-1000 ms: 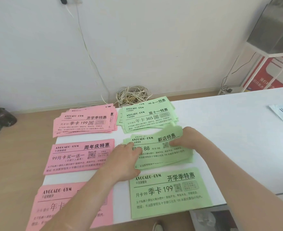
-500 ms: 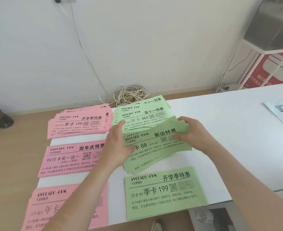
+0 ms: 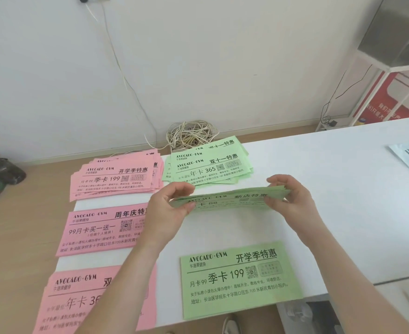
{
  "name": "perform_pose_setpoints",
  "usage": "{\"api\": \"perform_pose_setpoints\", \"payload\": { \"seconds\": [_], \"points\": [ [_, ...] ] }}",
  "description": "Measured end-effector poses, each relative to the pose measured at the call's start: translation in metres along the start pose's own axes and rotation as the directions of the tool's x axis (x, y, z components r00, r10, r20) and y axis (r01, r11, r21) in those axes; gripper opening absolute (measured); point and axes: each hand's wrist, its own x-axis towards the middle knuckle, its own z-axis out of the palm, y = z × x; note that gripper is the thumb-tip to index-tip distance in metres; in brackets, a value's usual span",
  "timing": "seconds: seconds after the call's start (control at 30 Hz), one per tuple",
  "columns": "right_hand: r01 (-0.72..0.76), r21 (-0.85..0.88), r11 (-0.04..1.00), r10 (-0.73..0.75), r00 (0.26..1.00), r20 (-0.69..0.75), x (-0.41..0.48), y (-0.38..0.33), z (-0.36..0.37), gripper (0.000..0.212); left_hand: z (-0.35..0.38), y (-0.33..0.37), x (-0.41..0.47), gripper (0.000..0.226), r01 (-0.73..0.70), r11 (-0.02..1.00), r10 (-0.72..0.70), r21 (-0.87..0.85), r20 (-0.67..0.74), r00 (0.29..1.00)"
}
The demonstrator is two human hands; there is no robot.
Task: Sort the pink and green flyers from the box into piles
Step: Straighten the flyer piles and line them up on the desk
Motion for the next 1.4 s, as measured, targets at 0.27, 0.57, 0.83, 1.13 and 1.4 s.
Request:
{"api": "perform_pose_setpoints", "payload": {
  "seconds": [0.27, 0.57, 0.83, 1.13, 1.4],
  "points": [
    [0.221, -0.186, 0.957, -0.246, 0.961, -0.129, 0.004, 0.010, 0.029, 0.085, 0.008, -0.009, 0.004, 0.043, 0.087, 0.980, -0.095, -0.178, -0.035, 0.995],
    [0.438, -0.545, 0.715, -0.558, 0.827, -0.069, 0.004, 0.022, 0.039, 0.076, 0.018, -0.011, 0.006, 0.058, -0.021, 0.983, 0.014, -0.184, -0.042, 0.999],
    [0.335, -0.328, 0.883, -0.422, 0.873, -0.244, 0.006, 0.022, 0.032, 0.032, 0.014, -0.017, 0.006, 0.053, -0.192, 0.972, 0.202, 0.134, -0.067, 0.977],
    [0.085, 0.171, 0.982, -0.045, 0.974, -0.224, 0.000, -0.004, 0.044, 0.033, 0.023, -0.014, 0.009, 0.063, 0.106, 0.955, -0.120, -0.275, -0.033, 0.992],
    [0.075, 0.270, 0.960, 0.051, 0.900, -0.433, 0.007, 0.003, 0.056, 0.021, 0.029, -0.015, 0.010, 0.050, 0.110, 0.922, -0.136, -0.372, -0.046, 0.990]
  ]
}}
